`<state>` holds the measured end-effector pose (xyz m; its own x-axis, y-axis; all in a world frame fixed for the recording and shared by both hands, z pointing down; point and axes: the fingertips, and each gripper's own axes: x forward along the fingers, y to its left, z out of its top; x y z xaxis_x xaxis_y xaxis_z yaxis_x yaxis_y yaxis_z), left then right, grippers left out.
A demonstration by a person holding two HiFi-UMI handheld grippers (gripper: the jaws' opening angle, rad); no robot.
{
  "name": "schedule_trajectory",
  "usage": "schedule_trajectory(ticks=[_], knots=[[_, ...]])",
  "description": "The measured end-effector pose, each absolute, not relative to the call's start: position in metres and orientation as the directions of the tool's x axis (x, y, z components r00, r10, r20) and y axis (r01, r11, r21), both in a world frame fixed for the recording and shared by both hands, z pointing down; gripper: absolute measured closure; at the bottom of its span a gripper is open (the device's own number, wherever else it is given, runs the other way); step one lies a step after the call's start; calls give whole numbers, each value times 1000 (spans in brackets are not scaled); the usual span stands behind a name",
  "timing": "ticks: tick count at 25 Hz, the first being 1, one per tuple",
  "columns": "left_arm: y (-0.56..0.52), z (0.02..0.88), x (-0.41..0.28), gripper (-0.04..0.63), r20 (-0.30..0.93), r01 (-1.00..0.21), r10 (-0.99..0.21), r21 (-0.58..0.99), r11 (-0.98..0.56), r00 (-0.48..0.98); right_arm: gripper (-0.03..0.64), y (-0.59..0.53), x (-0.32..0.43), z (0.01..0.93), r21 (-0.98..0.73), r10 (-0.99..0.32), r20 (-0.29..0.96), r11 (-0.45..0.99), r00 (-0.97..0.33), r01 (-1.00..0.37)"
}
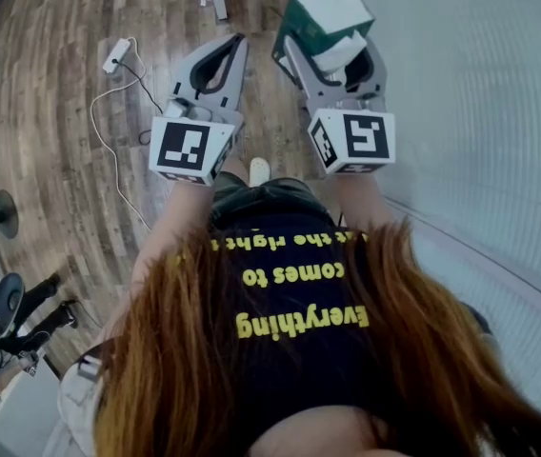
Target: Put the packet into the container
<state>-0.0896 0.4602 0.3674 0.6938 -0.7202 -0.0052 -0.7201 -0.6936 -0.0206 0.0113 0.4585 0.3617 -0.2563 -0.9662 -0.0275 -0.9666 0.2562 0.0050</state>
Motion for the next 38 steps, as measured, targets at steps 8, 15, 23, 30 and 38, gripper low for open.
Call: schedule_trajectory(ticks=[8, 15, 23, 30, 38], knots=[[429, 367, -91, 595, -1, -737, -737, -14, -676, 676, 252, 432, 16, 364, -4, -969, -15, 247, -247, -969], [368, 374, -84, 595, 5, -746, -746, -8, -666, 666, 252, 377, 26, 372, -6, -971, -10, 239, -239, -971], [291, 363, -80, 595, -30, -722, -722, -43, -690, 691, 252, 304, 26, 373, -21, -977, -23, 211, -211, -977], [213, 347, -93, 595, -37, -713, -712, -37, -700, 701, 252, 229, 12, 357, -9, -980, -31, 194, -194, -981], [130, 344, -81, 595, -17, -706, -706, -5, -708, 708, 252, 145, 26, 351, -16, -984, 4, 177, -177, -984]])
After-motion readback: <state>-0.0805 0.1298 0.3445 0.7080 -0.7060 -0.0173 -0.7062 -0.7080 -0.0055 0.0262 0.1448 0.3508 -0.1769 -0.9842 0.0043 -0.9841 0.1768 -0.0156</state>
